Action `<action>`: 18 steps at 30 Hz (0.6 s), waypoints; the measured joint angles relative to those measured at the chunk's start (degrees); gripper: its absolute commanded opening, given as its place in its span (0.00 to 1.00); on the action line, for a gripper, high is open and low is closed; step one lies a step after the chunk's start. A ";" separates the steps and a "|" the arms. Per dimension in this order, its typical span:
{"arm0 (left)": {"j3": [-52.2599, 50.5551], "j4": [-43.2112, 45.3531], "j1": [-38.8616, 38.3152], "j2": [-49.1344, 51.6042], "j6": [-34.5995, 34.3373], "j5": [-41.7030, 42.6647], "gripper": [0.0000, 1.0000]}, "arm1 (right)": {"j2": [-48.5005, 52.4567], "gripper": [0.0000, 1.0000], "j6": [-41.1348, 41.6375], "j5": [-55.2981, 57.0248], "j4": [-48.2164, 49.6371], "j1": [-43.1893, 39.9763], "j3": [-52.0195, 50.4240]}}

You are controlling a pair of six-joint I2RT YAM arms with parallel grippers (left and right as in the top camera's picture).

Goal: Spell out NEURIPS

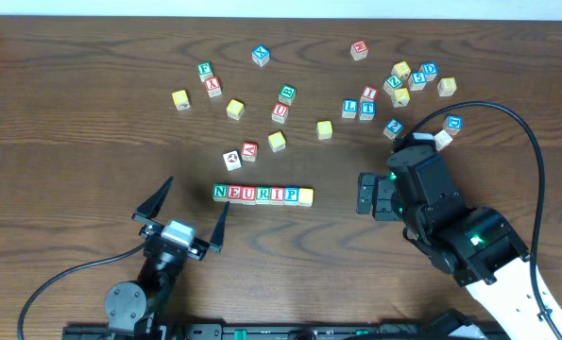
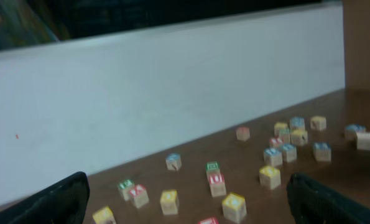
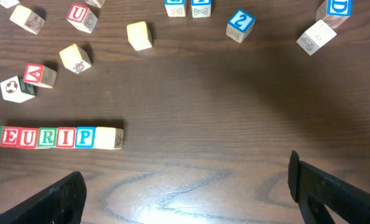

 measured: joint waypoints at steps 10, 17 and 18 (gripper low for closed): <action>0.24 -14.51 0.00 0.04 0.00 0.07 0.99 | 0.02 0.99 0.00 -0.02 -0.02 0.00 0.00; 0.31 -14.62 0.00 0.02 0.00 0.00 0.99 | 0.00 0.99 0.00 0.00 -0.02 0.00 0.00; 0.31 -14.62 0.00 0.02 0.00 0.00 0.99 | 0.00 0.99 0.00 0.00 0.00 0.02 0.00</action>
